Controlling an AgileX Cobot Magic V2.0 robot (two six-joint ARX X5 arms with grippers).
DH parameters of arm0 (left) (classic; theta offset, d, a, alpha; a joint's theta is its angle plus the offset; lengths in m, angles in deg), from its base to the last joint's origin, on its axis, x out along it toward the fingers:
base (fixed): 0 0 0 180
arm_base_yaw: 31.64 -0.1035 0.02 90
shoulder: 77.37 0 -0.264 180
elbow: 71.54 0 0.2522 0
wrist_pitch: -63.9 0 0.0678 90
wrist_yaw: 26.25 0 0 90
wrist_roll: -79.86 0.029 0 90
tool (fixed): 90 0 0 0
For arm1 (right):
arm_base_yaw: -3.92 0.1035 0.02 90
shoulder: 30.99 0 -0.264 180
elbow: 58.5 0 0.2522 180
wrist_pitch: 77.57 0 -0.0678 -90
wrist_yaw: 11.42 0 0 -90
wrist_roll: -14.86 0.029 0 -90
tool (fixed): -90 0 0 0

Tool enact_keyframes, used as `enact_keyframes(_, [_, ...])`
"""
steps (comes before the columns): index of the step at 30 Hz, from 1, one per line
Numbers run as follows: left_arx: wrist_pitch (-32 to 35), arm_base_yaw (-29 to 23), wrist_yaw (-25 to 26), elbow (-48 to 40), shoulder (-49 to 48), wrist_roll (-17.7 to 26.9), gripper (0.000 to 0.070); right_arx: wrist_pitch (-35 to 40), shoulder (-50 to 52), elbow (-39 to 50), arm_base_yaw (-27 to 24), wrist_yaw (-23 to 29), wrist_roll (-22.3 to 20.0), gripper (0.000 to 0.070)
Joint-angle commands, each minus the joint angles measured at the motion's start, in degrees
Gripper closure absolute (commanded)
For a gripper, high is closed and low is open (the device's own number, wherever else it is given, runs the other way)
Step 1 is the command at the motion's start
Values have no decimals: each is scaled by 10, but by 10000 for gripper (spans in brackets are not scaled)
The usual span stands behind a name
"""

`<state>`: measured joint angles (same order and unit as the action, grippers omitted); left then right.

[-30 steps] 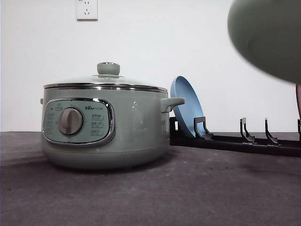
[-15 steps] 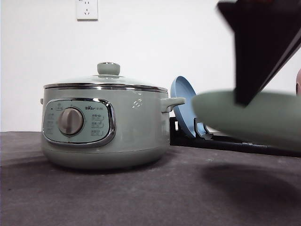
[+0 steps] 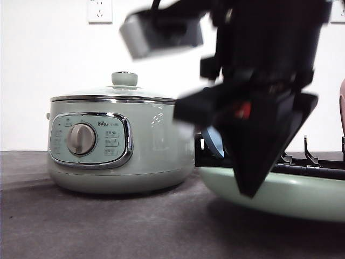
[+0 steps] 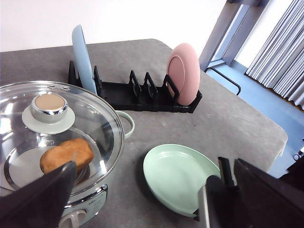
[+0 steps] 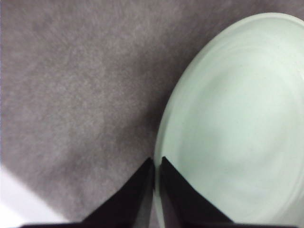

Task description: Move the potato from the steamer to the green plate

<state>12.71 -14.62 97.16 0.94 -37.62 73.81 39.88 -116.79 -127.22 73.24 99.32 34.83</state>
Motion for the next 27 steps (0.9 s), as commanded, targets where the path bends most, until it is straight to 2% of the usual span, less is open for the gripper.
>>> enact_keyframes(1, [6,2,7,11,3,9,24,9,-21,-5,8,8,13,697])
enact_keyframes(7, [5,2,7,11,3,9,24,32,-56,-4,8,3,19,697])
enact_keyframes(15, [-4,3,7,11,3,16,24,34,-53,-4,8,8,19,680])
enact_keyframes(17, [-7,3,7,11,3,18,24,33,-47,-5,7,7,17,633])
enact_keyframes(22, [-16,3,7,11,3,20,24,12,-17,-10,7,-3,14,426])
enact_keyframes(25, [-19,3,7,11,3,21,24,-5,13,-16,7,-24,2,355])
enact_keyframes(27, [-18,3,7,11,3,22,24,-11,37,-20,4,-48,-16,342])
